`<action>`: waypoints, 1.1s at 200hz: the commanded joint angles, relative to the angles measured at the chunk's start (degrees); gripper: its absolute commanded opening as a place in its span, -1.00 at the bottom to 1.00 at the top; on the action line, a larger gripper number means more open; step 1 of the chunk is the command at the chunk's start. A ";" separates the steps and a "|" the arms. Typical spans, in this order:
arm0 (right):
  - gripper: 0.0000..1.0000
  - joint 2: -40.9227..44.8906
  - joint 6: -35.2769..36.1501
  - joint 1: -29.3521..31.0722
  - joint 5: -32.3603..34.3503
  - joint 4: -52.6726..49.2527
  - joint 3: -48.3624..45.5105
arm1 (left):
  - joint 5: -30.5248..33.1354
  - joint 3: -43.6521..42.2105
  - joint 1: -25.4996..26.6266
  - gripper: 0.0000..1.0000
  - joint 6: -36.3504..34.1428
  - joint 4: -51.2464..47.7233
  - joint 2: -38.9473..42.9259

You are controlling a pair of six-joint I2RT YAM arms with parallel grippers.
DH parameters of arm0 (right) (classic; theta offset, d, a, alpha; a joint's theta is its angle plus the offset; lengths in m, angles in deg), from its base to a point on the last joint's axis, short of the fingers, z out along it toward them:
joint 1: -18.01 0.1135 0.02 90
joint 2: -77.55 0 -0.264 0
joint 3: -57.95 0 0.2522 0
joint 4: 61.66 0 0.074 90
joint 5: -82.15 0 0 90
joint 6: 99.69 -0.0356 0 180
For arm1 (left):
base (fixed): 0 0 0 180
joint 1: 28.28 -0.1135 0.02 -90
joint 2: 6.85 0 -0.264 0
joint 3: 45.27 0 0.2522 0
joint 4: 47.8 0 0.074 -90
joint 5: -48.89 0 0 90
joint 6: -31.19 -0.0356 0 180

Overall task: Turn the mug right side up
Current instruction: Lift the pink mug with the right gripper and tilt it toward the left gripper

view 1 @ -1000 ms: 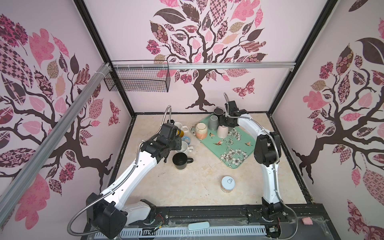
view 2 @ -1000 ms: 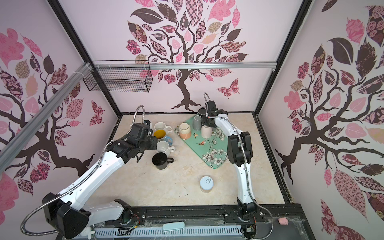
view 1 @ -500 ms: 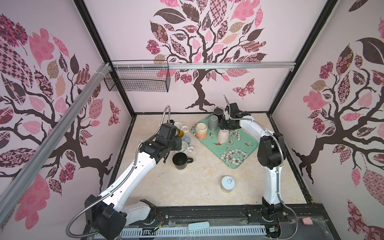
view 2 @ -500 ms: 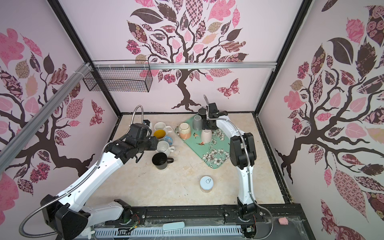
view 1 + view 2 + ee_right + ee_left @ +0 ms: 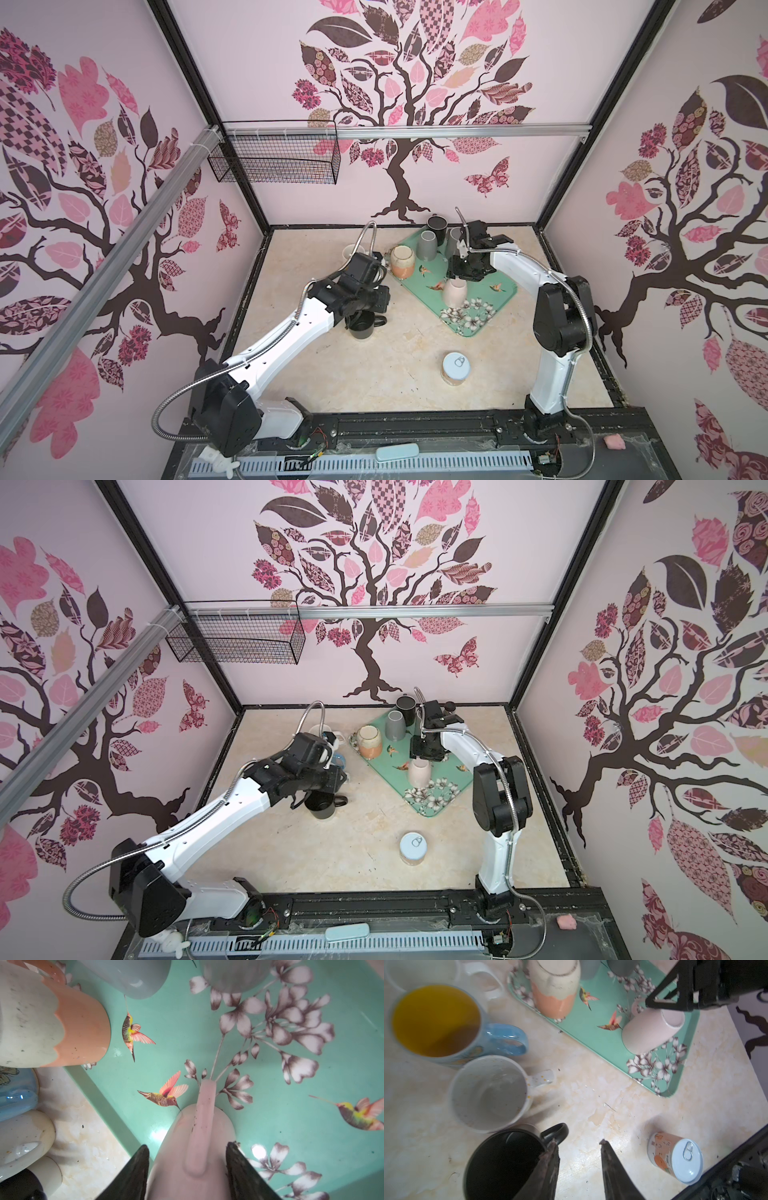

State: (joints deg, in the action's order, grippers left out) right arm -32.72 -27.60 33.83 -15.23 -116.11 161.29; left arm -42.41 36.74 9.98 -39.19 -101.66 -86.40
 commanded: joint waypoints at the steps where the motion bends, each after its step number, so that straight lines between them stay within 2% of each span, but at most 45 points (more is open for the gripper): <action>1: 0.25 5.84 -2.04 -1.67 -1.34 0.14 1.28 | -0.68 4.71 4.03 -0.27 -0.78 2.91 -3.03; 37: 0.24 5.91 -0.57 -3.42 -3.97 5.37 -0.41 | -0.36 8.96 11.19 -0.29 -1.72 6.18 -10.18; 58: 0.18 3.24 1.03 -4.09 -10.22 9.86 -0.84 | -1.05 11.40 14.01 -0.30 -1.51 8.49 -14.55; 89: 0.10 -3.88 4.18 -4.69 -18.95 10.59 3.47 | -3.44 14.32 15.53 -0.31 -0.01 12.68 -20.31; 116: 0.00 -11.66 6.79 -5.41 -24.39 5.00 10.09 | -5.36 16.76 15.60 -0.31 1.12 15.65 -25.13; 149: -0.07 -15.54 7.54 -6.19 -25.29 0.37 12.90 | -5.83 20.65 15.53 -0.31 1.82 16.21 -29.89; 220: -0.08 -11.14 6.84 -9.13 -21.62 -1.04 5.83 | -5.45 27.28 13.41 -0.30 6.33 15.04 -37.64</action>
State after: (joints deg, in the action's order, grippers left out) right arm -46.98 -21.28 25.89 -38.79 -114.08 170.05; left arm -47.81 59.95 25.10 -35.43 -86.89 -121.92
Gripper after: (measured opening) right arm 0.461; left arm 0.352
